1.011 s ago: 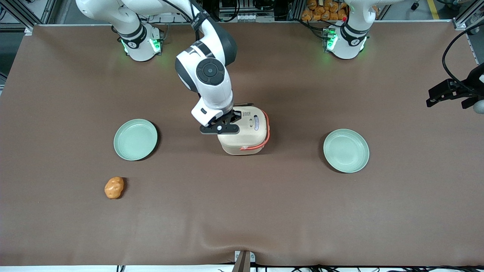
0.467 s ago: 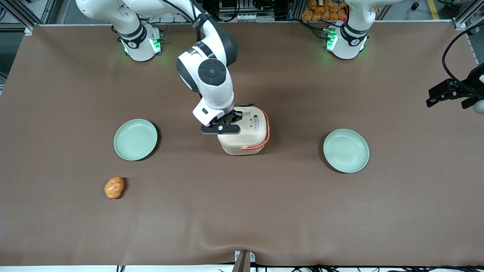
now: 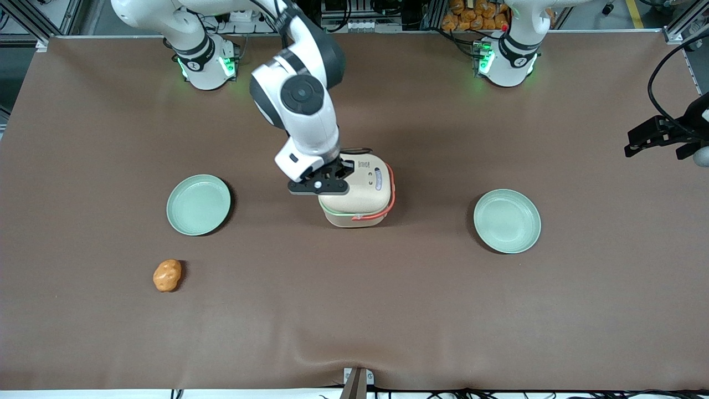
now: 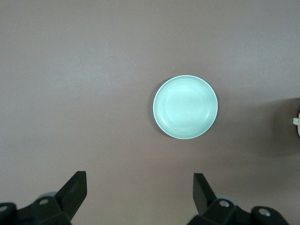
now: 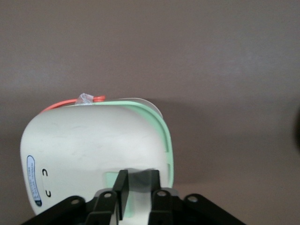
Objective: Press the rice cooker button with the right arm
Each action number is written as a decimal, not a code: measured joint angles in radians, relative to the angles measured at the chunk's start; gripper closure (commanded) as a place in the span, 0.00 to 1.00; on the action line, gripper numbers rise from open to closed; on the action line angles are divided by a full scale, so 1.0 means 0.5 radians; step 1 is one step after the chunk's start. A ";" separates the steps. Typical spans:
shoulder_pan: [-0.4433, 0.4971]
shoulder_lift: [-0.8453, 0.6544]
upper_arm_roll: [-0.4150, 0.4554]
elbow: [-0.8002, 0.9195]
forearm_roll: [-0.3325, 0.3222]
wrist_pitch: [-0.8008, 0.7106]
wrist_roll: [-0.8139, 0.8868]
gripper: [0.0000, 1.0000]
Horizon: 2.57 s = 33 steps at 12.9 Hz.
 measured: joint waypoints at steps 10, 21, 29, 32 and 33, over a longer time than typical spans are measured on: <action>-0.872 -0.624 -0.151 0.295 -0.025 -1.022 -1.132 0.00; -1.292 -1.028 -0.185 -0.347 -0.136 -0.757 -1.667 0.00; -1.292 -1.089 -0.161 -0.407 -0.137 -0.713 -1.667 0.00; -1.292 -1.089 -0.155 -0.387 -0.137 -0.702 -1.667 0.00; -1.291 -1.089 -0.152 -0.379 -0.137 -0.699 -1.667 0.00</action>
